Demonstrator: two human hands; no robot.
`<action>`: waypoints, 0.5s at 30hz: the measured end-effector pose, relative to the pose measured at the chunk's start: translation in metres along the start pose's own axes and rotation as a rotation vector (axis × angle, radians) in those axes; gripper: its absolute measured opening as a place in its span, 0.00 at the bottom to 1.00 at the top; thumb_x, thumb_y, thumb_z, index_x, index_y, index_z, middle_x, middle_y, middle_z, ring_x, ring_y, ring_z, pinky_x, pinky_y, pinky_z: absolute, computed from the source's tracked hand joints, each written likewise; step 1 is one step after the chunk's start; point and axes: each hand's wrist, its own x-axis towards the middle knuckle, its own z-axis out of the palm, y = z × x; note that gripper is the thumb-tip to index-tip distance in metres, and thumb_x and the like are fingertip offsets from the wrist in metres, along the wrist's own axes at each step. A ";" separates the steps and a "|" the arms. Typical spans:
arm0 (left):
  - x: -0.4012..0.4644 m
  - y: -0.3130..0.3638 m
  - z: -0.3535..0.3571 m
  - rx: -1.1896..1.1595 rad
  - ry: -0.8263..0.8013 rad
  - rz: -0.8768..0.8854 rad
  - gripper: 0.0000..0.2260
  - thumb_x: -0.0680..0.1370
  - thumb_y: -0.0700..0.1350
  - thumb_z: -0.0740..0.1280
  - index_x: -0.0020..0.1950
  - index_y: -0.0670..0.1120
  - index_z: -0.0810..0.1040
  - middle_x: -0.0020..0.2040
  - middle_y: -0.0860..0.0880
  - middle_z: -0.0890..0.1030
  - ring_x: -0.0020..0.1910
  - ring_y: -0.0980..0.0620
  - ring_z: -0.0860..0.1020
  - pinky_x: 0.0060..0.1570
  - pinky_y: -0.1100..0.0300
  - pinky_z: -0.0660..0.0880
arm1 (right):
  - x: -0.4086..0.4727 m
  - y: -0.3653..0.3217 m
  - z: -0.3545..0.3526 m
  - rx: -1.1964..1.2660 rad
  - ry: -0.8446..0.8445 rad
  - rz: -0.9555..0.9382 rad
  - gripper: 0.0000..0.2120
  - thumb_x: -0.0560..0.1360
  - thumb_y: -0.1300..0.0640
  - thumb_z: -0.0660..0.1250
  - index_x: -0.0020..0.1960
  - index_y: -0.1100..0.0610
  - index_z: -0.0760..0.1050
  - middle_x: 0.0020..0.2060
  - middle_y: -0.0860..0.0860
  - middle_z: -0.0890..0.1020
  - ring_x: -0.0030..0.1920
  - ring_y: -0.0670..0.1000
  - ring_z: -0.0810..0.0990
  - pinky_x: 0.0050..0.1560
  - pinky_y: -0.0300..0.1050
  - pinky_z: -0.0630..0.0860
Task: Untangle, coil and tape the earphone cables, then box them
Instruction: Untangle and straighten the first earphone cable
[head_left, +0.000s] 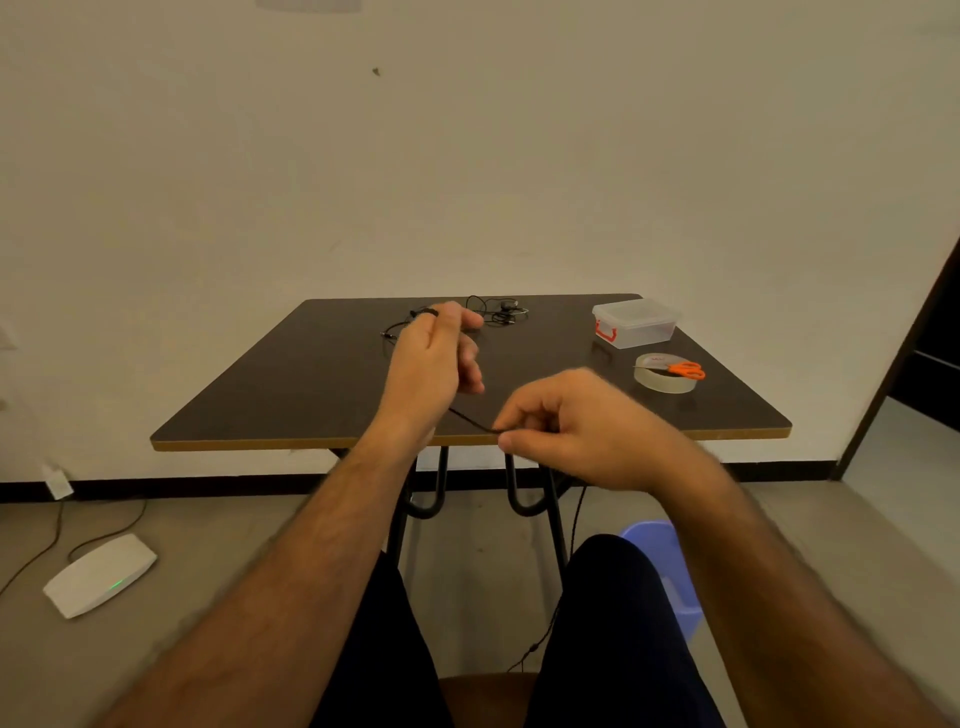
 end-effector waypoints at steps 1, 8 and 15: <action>0.002 0.000 -0.001 -0.031 0.040 -0.003 0.15 0.86 0.50 0.53 0.51 0.45 0.75 0.30 0.54 0.70 0.28 0.57 0.71 0.32 0.59 0.76 | -0.001 0.000 0.005 -0.015 -0.039 -0.002 0.04 0.79 0.53 0.66 0.50 0.48 0.81 0.36 0.49 0.82 0.37 0.46 0.79 0.41 0.38 0.76; -0.002 -0.004 -0.001 -0.014 -0.110 -0.044 0.18 0.86 0.52 0.51 0.47 0.45 0.74 0.30 0.55 0.65 0.28 0.57 0.63 0.30 0.61 0.61 | -0.001 -0.003 0.013 -0.033 0.033 -0.033 0.05 0.79 0.53 0.65 0.50 0.48 0.80 0.35 0.47 0.81 0.36 0.46 0.78 0.40 0.42 0.78; -0.021 -0.007 0.007 0.075 -0.410 -0.138 0.21 0.85 0.55 0.50 0.41 0.47 0.72 0.32 0.52 0.68 0.29 0.57 0.65 0.29 0.63 0.62 | 0.011 0.011 -0.012 0.018 0.343 -0.060 0.04 0.77 0.58 0.69 0.49 0.53 0.83 0.40 0.43 0.83 0.42 0.42 0.81 0.45 0.37 0.78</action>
